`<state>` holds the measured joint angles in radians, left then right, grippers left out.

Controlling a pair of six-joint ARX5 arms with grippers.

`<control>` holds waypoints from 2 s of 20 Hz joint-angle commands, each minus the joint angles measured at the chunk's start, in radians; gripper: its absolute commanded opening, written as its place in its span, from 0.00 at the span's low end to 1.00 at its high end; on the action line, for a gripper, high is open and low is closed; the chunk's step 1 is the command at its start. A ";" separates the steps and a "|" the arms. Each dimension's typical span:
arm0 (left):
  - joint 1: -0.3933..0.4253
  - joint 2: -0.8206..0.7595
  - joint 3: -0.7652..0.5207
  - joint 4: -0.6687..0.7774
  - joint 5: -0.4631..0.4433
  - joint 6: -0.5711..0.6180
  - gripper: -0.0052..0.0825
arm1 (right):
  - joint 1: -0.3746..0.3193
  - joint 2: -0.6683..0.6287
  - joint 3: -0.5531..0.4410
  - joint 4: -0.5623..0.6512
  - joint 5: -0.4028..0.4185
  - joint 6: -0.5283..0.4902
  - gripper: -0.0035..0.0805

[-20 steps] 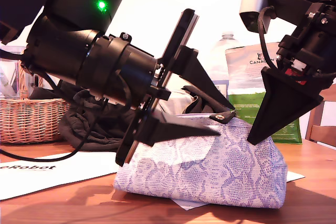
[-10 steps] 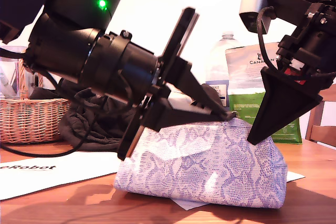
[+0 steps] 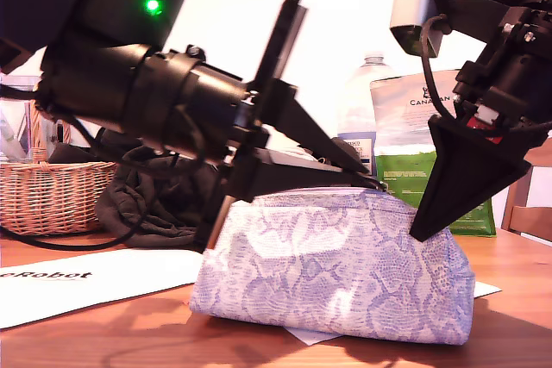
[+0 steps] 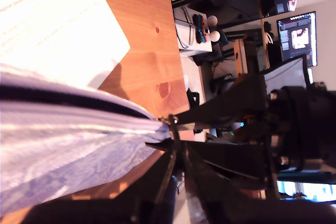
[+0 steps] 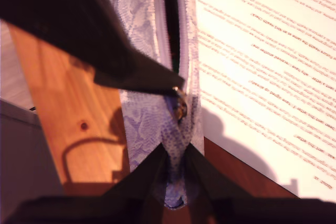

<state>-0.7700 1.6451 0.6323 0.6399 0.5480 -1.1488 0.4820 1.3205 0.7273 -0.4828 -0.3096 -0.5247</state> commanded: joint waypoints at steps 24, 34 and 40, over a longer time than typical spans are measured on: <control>0.220 0.015 0.011 -0.061 0.259 0.090 0.03 | -0.001 0.012 -0.005 -0.036 0.138 -0.003 0.03; 0.342 0.015 0.011 -0.182 0.376 0.216 0.03 | -0.025 0.012 -0.005 -0.048 0.138 0.005 0.03; 0.388 0.015 0.011 -0.312 0.404 0.342 0.03 | -0.034 0.012 -0.005 -0.046 0.138 0.028 0.03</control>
<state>-0.3931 1.6463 0.6403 0.3431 0.9474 -0.8303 0.4652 1.3201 0.7361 -0.5098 -0.1951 -0.5091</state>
